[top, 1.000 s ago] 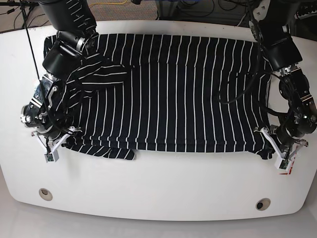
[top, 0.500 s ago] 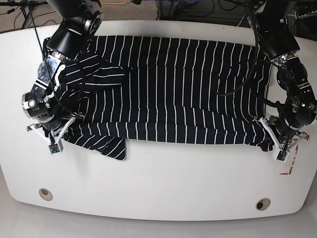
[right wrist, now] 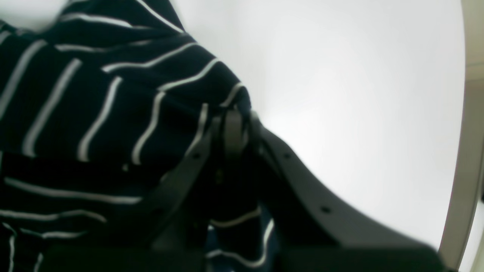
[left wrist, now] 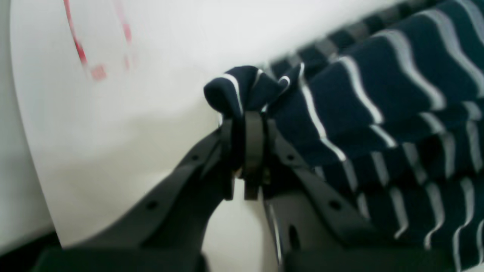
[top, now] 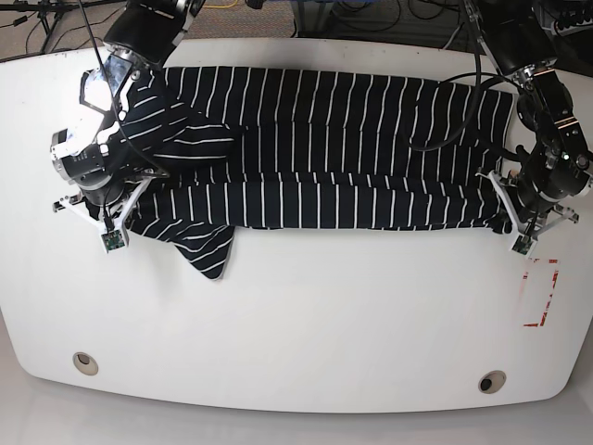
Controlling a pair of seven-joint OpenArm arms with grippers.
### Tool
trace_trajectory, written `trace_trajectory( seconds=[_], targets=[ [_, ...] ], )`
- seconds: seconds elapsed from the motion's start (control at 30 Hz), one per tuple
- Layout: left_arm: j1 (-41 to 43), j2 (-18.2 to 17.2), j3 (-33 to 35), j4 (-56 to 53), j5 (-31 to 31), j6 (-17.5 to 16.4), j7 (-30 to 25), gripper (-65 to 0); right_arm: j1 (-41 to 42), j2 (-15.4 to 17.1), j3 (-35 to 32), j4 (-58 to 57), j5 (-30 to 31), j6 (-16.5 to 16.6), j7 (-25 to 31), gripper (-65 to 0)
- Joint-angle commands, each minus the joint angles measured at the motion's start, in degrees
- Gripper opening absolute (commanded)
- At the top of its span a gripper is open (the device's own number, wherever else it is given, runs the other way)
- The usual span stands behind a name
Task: Fold the T-shirt properly
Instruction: 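Lift the hem with both grippers and fold it over onto the held edge, then release the hem and move the right gripper to the protruding sleeve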
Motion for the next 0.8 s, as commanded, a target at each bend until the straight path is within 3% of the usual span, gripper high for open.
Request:
trace_trajectory(
  seconds=[0.0, 0.17, 0.77],
  targets=[
    [0.30, -1.64, -1.22, 1.08, 0.13, -0.03, -0.51, -65.0, -0.83, 0.71, 0.21, 1.48, 0.19, -0.10, 0.72, -65.0],
    [2.85, -3.66, -1.57, 1.08, -0.05, -0.03, -0.51, -65.0, -3.38, 0.80, 0.30, 1.48, 0.10, -0.10, 0.72, -65.0],
    [9.53, -5.16, -1.57, 1.17, 0.13, -0.03, -0.51, -65.0, -10.77, 0.36, 0.30, 1.30, 0.10, -0.10, 0.98, -64.8]
  ],
)
